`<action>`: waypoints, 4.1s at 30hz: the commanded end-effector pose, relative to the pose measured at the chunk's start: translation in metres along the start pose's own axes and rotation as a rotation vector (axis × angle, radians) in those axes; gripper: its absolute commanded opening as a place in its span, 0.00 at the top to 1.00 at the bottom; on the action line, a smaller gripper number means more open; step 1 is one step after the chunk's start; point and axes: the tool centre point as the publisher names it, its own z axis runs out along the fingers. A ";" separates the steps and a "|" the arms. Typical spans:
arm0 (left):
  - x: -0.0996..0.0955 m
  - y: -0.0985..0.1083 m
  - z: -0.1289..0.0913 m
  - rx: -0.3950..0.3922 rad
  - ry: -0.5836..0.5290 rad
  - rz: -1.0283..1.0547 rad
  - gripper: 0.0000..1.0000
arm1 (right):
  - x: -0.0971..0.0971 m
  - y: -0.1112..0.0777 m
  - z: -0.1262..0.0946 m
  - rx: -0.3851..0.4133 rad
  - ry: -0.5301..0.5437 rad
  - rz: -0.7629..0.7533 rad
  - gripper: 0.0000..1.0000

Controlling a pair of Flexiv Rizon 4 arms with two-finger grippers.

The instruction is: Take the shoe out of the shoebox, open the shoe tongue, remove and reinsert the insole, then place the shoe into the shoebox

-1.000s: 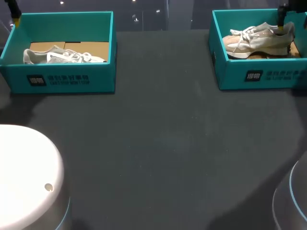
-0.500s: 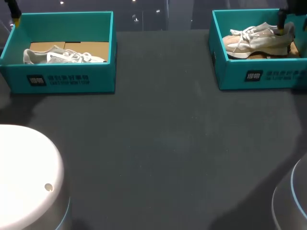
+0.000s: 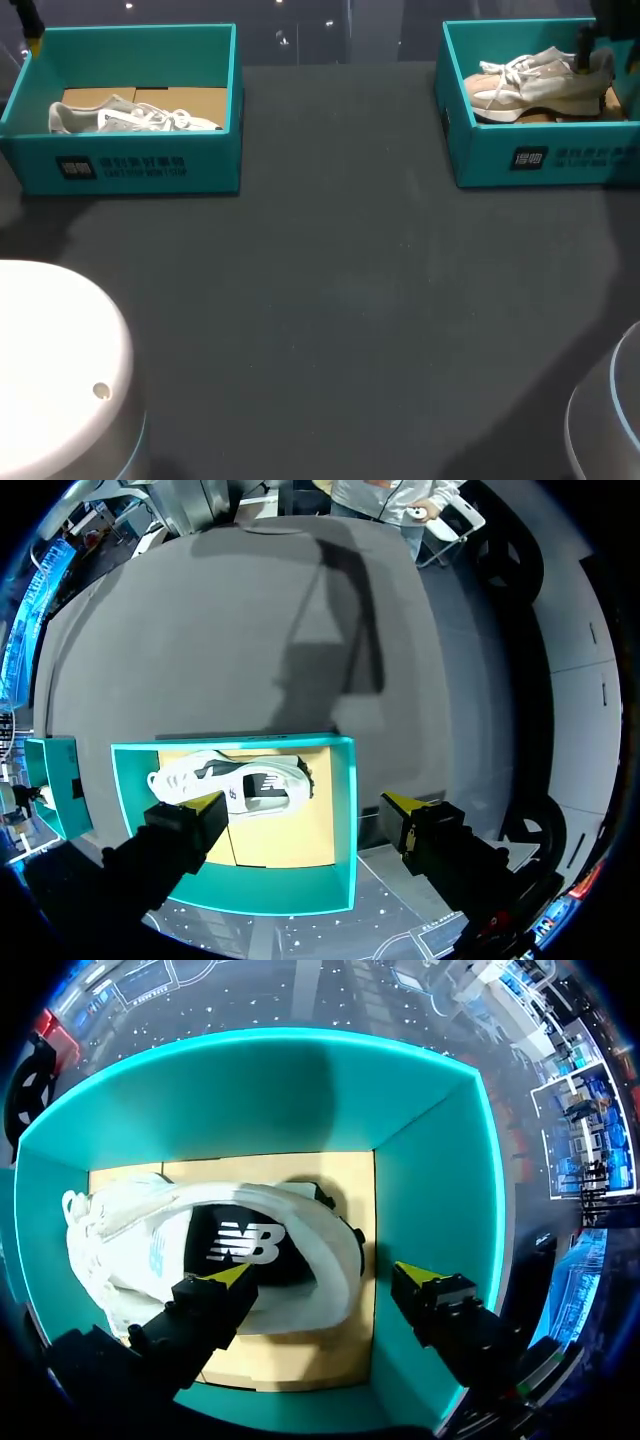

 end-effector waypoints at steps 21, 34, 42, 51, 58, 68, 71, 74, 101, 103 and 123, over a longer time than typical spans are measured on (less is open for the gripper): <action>0.000 -0.001 -0.001 -0.001 0.002 0.001 0.00 | -0.001 0.004 0.017 0.068 0.021 -0.001 0.16; 0.000 -0.001 -0.001 -0.001 0.002 0.001 0.00 | 0.003 0.008 0.016 0.071 0.022 -0.006 0.16; 0.000 -0.001 -0.001 -0.001 0.002 0.001 0.00 | 0.003 0.012 0.022 0.087 0.028 0.006 0.20; 0.000 -0.001 -0.001 -0.001 0.002 0.001 0.00 | 0.001 0.017 0.022 0.093 0.026 0.043 0.31; 0.000 -0.001 -0.001 -0.001 0.002 0.001 0.00 | -0.001 0.019 0.023 0.092 0.028 0.054 0.30; 0.000 -0.001 -0.001 -0.001 0.002 0.001 0.00 | -0.003 0.016 0.032 0.107 0.045 0.055 0.32; 0.000 -0.001 -0.001 -0.001 0.002 0.001 0.00 | -0.002 0.016 0.033 0.109 0.048 0.052 0.38; 0.000 -0.001 -0.001 -0.001 0.002 0.001 0.00 | -0.002 0.016 0.034 0.110 0.049 0.050 0.59; 0.000 -0.001 -0.001 -0.001 0.002 0.001 0.00 | -0.025 0.014 -0.005 0.051 0.028 0.073 1.00; 0.000 -0.001 -0.001 -0.001 0.002 0.001 0.00 | -0.027 0.015 -0.011 0.048 0.028 0.068 1.00; 0.000 -0.001 -0.001 -0.001 0.002 0.001 0.00 | -0.036 0.018 -0.057 0.063 0.009 0.051 1.00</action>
